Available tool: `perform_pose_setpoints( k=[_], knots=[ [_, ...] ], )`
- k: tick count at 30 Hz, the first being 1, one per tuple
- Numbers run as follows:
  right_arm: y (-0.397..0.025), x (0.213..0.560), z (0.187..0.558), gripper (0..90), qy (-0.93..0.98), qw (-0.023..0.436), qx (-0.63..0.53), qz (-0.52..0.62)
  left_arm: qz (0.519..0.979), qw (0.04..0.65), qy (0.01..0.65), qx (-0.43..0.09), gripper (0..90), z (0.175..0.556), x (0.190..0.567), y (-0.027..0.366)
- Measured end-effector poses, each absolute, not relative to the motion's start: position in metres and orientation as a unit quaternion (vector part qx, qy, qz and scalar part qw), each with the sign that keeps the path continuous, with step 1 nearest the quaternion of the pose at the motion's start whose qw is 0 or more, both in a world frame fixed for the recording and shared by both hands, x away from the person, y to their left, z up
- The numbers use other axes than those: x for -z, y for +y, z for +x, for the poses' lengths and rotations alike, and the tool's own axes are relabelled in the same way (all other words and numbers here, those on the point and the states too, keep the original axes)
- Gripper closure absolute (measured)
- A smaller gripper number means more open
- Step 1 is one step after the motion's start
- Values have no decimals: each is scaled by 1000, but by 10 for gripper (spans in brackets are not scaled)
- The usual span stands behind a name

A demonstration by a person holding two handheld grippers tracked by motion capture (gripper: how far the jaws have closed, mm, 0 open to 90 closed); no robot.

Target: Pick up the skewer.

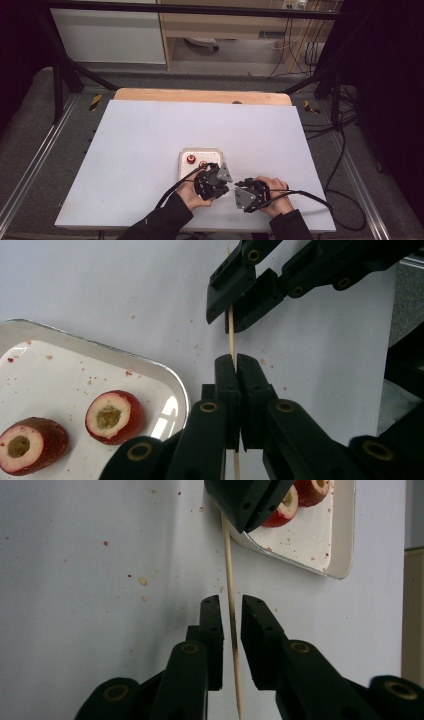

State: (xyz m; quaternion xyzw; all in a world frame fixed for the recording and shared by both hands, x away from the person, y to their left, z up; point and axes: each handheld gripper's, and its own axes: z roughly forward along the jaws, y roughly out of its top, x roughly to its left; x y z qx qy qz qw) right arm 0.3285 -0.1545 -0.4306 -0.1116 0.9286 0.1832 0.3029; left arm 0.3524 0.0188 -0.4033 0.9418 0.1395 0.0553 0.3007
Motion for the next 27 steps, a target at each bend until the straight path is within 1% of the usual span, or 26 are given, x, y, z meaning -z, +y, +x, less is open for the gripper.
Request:
perform_pose_setpoints(
  k=[5,9,14,16,19,23,27],
  knots=[
    [-154,432,328,857,930,300,-173,-125,942,301,136,-53,883,352,404,19],
    [-154,432,328,883,929,305,-167,-130,943,299,135,-53,882,352,405,19],
    [-155,431,329,888,927,307,-163,-140,942,300,141,-49,868,355,404,21],
    [-155,430,329,888,927,310,-157,-142,943,296,147,-44,823,357,402,24],
    [-155,429,329,888,927,312,-151,-145,948,276,154,-34,784,360,400,29],
    [-150,426,329,888,923,322,-144,-156,956,249,152,-29,776,363,398,31],
    [-145,423,329,888,921,327,-127,-167,958,239,155,-25,810,362,400,31]
  ],
)
